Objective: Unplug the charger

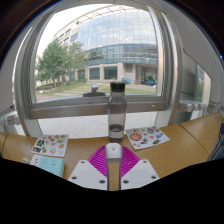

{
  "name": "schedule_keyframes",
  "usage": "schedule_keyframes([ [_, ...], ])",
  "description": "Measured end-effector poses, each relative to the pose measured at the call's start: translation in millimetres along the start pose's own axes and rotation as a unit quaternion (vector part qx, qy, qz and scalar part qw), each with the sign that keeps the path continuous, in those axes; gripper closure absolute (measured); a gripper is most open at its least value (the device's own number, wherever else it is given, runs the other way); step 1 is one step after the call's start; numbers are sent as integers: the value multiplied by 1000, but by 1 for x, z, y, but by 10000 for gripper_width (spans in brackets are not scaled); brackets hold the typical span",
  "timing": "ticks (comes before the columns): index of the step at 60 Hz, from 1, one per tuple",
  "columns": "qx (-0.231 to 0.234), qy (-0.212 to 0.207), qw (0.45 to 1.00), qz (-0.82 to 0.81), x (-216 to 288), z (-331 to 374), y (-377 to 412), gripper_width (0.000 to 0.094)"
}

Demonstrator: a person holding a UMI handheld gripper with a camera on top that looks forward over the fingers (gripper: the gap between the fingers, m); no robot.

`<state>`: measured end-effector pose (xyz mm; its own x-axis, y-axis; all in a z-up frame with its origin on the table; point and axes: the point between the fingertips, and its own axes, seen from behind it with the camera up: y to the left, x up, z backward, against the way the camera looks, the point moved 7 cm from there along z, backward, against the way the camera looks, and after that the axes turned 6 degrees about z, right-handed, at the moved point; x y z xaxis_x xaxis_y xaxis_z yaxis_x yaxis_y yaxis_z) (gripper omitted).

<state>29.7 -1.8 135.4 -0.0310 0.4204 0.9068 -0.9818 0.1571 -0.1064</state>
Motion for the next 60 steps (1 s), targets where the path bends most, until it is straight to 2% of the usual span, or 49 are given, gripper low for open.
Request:
schedule_keyframes([
  [6, 33, 42, 999, 2, -43, -24, -1, 813],
  [11, 68, 56, 996, 0, -64, -35, 7, 814],
  [13, 76, 64, 995, 2, -70, -39, 9, 776],
  [18, 91, 72, 993, 8, -80, -45, 13, 737],
  [25, 91, 61, 994, 14, -80, -46, 12, 669],
  [27, 88, 63, 994, 15, -80, -46, 10, 619],
  [32, 71, 66, 995, 19, -79, -45, 6, 396],
  [34, 67, 61, 996, 19, -75, -41, 4, 351],
  [38, 61, 42, 997, 16, -61, -27, 2, 336],
  [46, 40, -26, 999, -9, -20, 27, 0, 247],
  [53, 25, -77, 996, -23, 3, 89, 4, 214],
  [60, 1, -83, 996, -23, -10, 137, 14, 191],
])
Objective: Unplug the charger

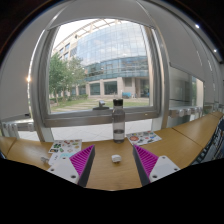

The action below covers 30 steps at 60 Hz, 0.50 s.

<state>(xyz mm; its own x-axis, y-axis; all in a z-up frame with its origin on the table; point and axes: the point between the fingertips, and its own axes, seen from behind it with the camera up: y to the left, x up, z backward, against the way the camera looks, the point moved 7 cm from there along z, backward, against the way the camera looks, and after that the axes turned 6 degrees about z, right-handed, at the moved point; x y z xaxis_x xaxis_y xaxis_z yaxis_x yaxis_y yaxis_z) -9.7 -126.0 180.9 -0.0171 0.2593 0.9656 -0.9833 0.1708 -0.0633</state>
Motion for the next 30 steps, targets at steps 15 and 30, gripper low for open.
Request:
schedule_keyframes([
  [15, -11, 64, 998, 11, -74, 62, 34, 166],
  [30, 7, 80, 997, 14, -92, 88, 34, 152],
])
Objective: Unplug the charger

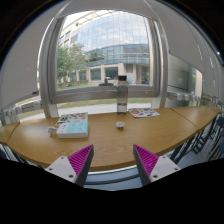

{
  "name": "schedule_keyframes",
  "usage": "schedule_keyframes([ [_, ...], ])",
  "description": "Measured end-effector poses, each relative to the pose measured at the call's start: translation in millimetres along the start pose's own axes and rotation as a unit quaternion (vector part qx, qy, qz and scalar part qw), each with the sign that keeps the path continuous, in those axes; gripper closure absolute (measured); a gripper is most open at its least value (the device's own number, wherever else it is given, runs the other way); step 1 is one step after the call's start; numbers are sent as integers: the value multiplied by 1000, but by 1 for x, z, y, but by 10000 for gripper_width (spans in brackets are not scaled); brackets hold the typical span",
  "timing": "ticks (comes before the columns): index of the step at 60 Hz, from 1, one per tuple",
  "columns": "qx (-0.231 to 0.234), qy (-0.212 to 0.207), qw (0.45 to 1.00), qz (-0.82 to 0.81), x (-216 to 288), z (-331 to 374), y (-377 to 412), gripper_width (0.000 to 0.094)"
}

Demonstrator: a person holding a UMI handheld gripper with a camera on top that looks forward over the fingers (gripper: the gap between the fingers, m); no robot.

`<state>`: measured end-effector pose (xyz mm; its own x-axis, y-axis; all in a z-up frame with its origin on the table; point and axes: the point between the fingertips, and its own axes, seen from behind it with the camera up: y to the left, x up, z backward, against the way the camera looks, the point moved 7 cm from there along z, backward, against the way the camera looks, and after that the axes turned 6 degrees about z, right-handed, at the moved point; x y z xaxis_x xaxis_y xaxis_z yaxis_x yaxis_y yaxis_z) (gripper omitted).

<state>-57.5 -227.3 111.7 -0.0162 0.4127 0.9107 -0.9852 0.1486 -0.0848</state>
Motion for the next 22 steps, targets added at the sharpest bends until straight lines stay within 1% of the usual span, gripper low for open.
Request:
schedule_keyframes([
  [22, 26, 10, 999, 15, -9, 5, -26, 153],
])
